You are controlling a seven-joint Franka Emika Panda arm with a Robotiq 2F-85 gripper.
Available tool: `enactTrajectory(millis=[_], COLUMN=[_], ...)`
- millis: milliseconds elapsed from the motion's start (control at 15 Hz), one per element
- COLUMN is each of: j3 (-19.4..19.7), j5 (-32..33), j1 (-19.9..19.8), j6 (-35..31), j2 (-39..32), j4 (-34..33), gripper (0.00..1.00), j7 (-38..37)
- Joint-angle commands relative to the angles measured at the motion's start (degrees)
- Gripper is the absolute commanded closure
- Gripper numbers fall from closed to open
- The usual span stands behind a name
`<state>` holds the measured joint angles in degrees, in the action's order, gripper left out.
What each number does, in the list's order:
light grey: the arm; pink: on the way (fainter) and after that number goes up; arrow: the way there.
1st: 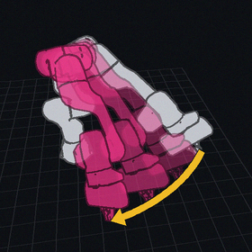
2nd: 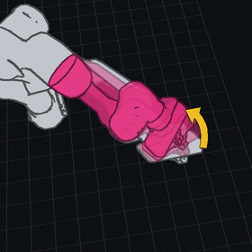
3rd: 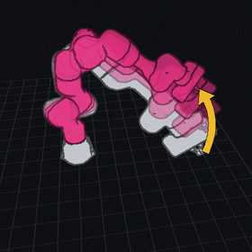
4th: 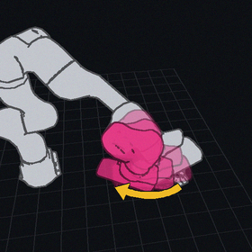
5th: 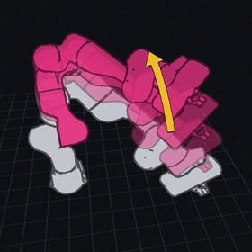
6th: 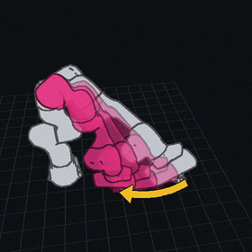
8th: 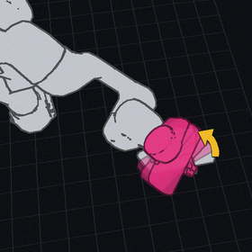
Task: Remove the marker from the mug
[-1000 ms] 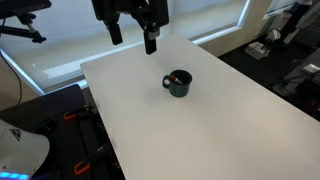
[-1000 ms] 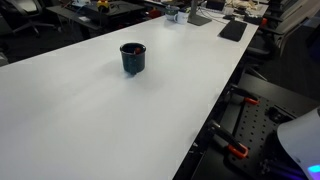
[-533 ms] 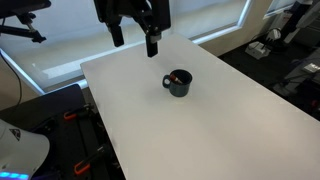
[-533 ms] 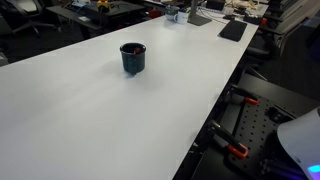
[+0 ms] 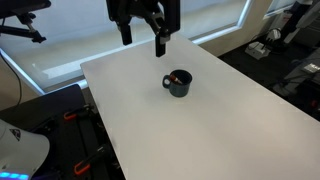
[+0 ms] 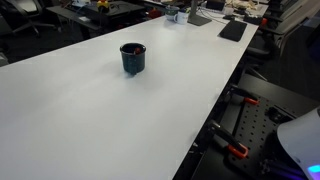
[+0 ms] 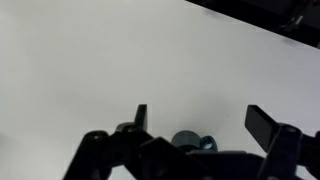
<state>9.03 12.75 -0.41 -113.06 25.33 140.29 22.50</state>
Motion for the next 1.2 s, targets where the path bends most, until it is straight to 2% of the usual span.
enactTrajectory(millis=[0,533,800,867,1133], j3=[-0.4,-0.8,-3.0,-2.7,-3.2], j5=[-0.2,-3.3,-4.2,-3.4,-3.3], j1=[-0.6,0.5,0.9,-0.1,-0.3], j6=[0.0,3.5,5.9,2.8,2.9], j2=[-0.1,-11.5,-18.2,-14.5,-16.0], j4=[0.0,-8.6,-13.3,-9.5,-10.2], gripper=[0.0,0.0,0.0,0.0,0.0], j7=[0.6,2.3,2.0,1.4,1.2])
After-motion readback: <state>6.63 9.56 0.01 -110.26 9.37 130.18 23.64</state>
